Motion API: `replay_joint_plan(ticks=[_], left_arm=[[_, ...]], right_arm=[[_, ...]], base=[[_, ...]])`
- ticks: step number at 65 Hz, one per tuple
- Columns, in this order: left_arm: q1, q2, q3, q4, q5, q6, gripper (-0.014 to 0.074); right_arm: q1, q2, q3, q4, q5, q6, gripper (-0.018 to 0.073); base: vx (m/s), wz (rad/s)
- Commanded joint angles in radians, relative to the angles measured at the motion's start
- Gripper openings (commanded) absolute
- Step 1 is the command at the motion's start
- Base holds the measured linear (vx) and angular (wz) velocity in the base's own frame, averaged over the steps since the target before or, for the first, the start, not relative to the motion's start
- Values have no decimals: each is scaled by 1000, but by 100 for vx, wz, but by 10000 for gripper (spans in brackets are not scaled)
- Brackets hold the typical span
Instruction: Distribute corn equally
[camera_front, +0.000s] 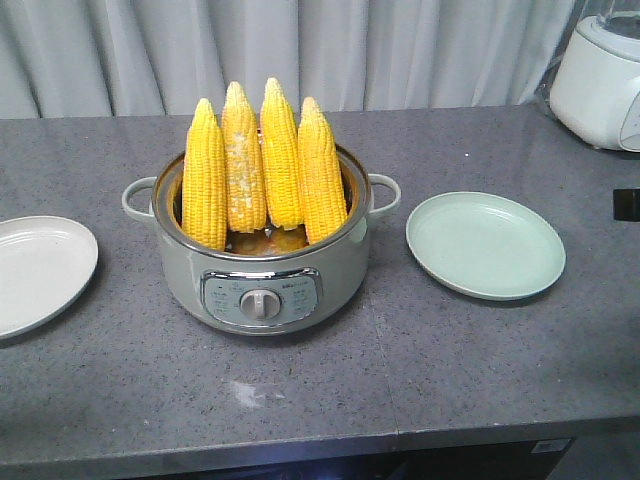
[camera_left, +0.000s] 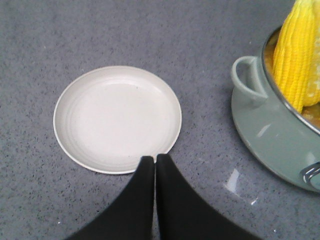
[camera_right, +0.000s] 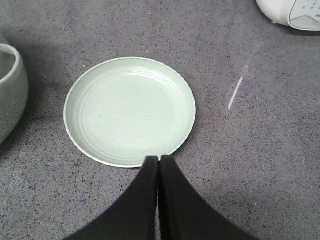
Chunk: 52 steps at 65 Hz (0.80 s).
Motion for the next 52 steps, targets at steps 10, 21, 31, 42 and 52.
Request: replay_joint_plan(ticks=[10, 21, 31, 42, 52], left_arm=[[-2, 28, -36, -1, -38, -8, -7], [-2, 28, -36, -1, -39, -8, 17], [-2, 28, -36, -1, -38, -8, 139], [-2, 28, -36, 1, -38, -8, 388], [-2, 28, -36, 0, -47, -10, 631]], right_arm=[[-4, -6, -36, -1, -50, -10, 25], [-4, -6, -36, -1, -46, -10, 161], [-4, -6, -36, -1, -44, -10, 367], [-4, -6, -36, 0, -38, -10, 549], [-4, -6, -36, 18, -31, -3, 601]], base=[[0, 0], [0, 0], [0, 0], [0, 0], [0, 0]])
